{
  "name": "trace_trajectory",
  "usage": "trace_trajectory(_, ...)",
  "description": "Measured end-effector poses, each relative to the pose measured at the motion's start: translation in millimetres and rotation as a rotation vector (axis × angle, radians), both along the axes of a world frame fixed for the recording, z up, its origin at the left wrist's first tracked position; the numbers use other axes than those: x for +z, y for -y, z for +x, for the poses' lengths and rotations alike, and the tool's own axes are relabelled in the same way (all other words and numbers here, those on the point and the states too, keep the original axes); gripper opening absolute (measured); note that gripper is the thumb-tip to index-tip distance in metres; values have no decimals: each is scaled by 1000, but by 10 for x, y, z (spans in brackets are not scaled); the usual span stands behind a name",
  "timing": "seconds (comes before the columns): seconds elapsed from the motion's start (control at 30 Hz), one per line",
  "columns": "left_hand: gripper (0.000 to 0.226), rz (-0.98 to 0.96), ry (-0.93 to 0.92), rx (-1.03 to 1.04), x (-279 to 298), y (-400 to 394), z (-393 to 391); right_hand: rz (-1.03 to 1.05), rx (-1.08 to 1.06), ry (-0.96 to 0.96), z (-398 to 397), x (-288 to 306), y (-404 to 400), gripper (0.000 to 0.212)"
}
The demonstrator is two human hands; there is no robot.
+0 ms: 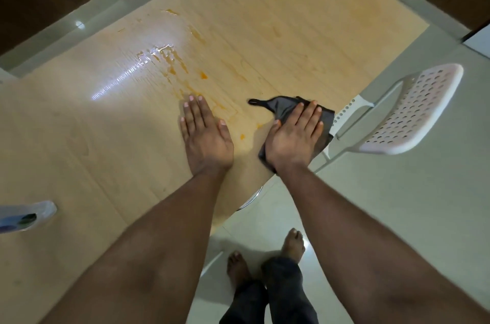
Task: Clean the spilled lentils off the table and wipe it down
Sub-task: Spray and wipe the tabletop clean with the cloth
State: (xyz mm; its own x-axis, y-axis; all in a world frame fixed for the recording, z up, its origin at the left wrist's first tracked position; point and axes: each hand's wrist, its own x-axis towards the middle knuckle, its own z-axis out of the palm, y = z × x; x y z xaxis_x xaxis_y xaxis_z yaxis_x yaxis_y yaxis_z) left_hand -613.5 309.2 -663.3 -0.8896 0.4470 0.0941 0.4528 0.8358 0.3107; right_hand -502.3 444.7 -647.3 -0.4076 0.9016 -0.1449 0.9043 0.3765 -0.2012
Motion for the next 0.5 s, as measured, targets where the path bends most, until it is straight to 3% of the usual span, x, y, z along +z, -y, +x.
trace_trajectory(0.07,73,-1,6,-8,9,15,37,18,82,-22,76,11,117,74)
trace_trajectory(0.23,73,-52,23,12,68,14,-11,11,534,-49,442,101,449,69)
trace_trajectory(0.37,74,-63,46,29,90,-51,-18,15,581,-62,402,139,-93,66)
trace_trajectory(0.5,73,-87,33,80,29,-85,-44,-20,683,-68,-148,152,-602,63)
